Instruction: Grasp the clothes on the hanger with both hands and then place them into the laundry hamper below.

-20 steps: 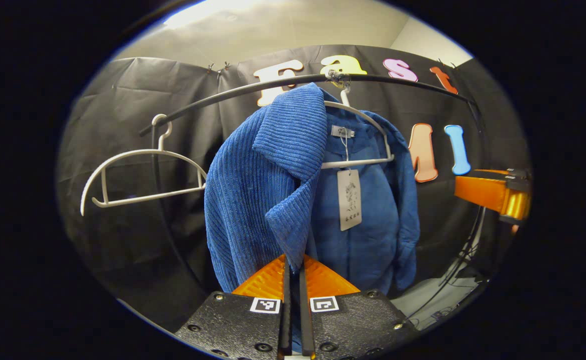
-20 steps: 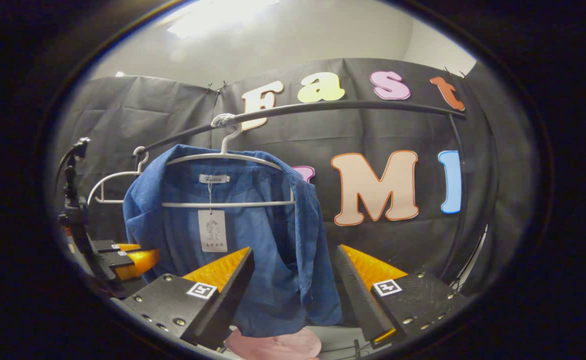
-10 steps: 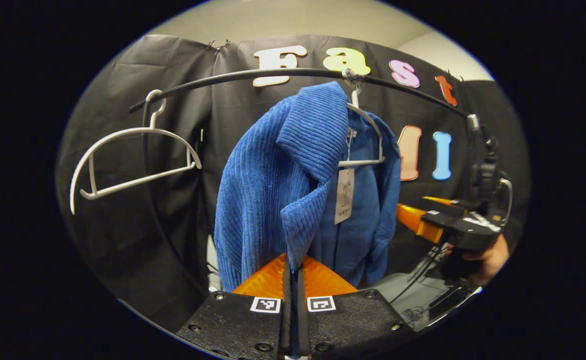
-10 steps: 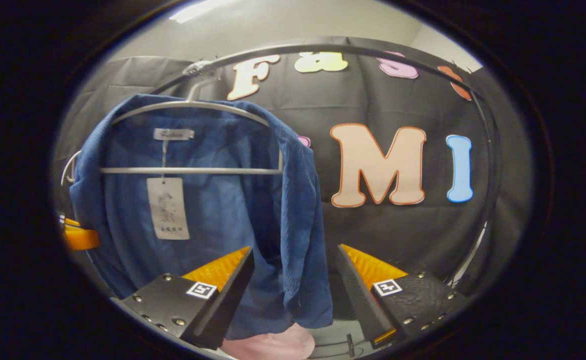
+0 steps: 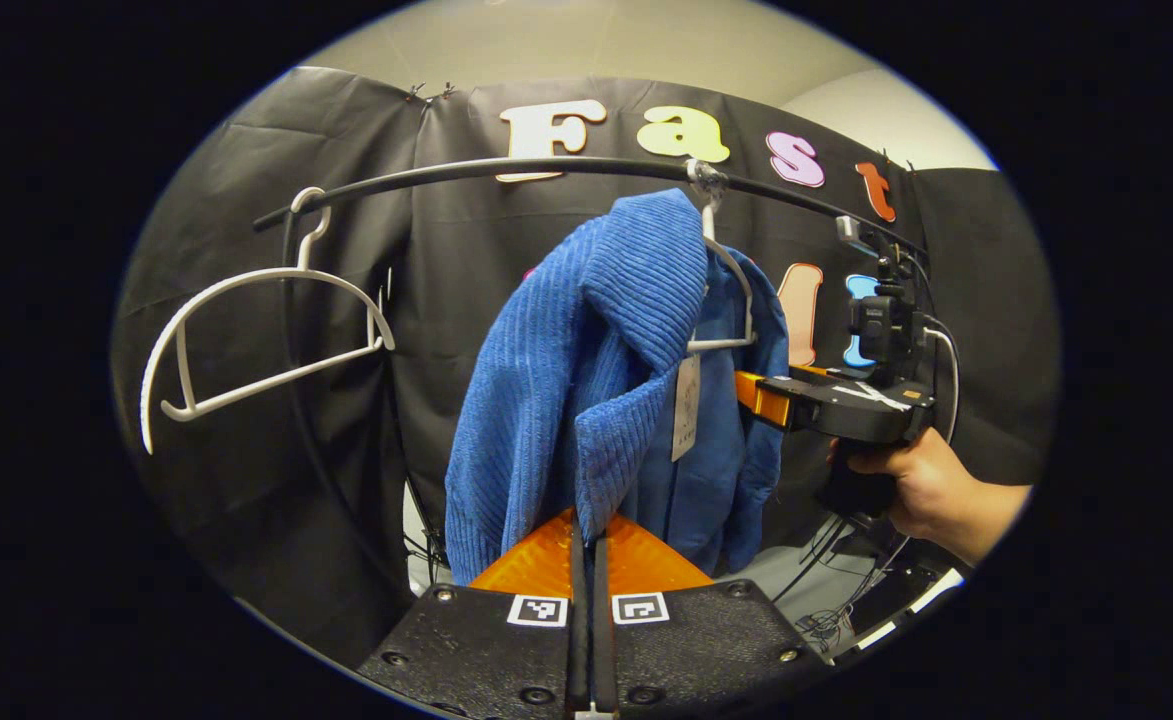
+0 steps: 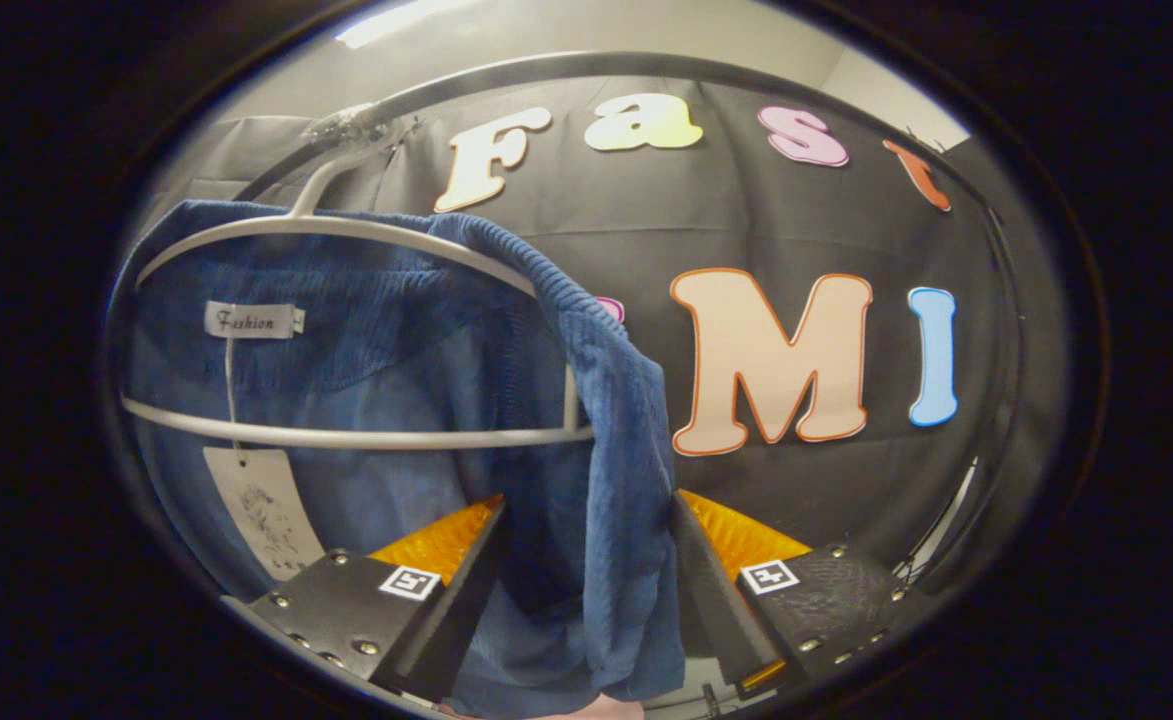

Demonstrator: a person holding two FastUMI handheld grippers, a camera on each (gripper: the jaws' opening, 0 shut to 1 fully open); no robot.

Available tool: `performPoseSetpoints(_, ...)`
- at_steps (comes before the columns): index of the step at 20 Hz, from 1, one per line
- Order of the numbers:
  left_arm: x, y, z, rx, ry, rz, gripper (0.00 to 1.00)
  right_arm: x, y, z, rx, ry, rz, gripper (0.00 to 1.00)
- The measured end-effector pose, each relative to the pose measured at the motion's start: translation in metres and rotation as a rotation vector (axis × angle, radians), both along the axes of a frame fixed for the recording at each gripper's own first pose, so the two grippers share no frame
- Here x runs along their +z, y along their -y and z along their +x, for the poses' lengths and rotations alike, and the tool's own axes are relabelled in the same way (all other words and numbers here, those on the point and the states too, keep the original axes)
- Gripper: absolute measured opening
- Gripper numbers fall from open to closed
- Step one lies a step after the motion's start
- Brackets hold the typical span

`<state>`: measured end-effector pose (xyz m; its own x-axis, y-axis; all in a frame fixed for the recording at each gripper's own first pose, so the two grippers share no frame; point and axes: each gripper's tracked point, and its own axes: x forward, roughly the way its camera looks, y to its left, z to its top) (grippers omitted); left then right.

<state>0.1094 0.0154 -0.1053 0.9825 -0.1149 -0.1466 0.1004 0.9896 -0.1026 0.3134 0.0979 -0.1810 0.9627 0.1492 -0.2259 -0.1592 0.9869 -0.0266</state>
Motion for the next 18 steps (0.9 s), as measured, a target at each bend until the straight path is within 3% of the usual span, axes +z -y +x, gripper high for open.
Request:
performPoseSetpoints(2, 0.001, -0.006, 0.000, 0.013, -0.004, -0.011, 0.02, 0.000, 0.000, -0.001, 0.001, -0.002, 0.018, 0.80)
performPoseSetpoints(4, 0.002, -0.013, 0.000, 0.028, 0.001, -0.010, 0.02, -0.001, 0.010, -0.002, -0.041, 0.002, 0.014, 0.80)
performPoseSetpoints(5, 0.004, -0.015, 0.000, 0.034, 0.006, -0.011, 0.02, -0.004, 0.012, -0.003, -0.043, -0.008, 0.017, 0.95)
performPoseSetpoints(7, 0.004, -0.017, 0.001, 0.042, 0.010, -0.012, 0.02, -0.009, 0.016, -0.004, -0.043, -0.033, 0.015, 1.00)
performPoseSetpoints(8, 0.004, -0.017, 0.002, 0.044, 0.010, -0.012, 0.02, -0.008, 0.018, -0.003, -0.045, -0.036, 0.000, 0.96)
performPoseSetpoints(11, 0.005, -0.017, 0.001, 0.041, 0.005, -0.011, 0.02, -0.019, 0.020, -0.006, -0.041, -0.118, 0.000, 0.34)
performPoseSetpoints(12, 0.006, -0.018, 0.000, 0.043, 0.006, -0.017, 0.02, -0.020, 0.019, -0.008, -0.035, -0.145, 0.026, 0.35)
performPoseSetpoints(14, 0.009, -0.021, -0.002, 0.056, 0.015, -0.022, 0.02, -0.018, 0.030, -0.004, -0.107, -0.151, 0.089, 0.01)
performPoseSetpoints(18, 0.016, -0.027, -0.011, 0.065, 0.033, -0.015, 0.02, -0.005, 0.043, -0.012, -0.150, -0.126, 0.102, 0.01)
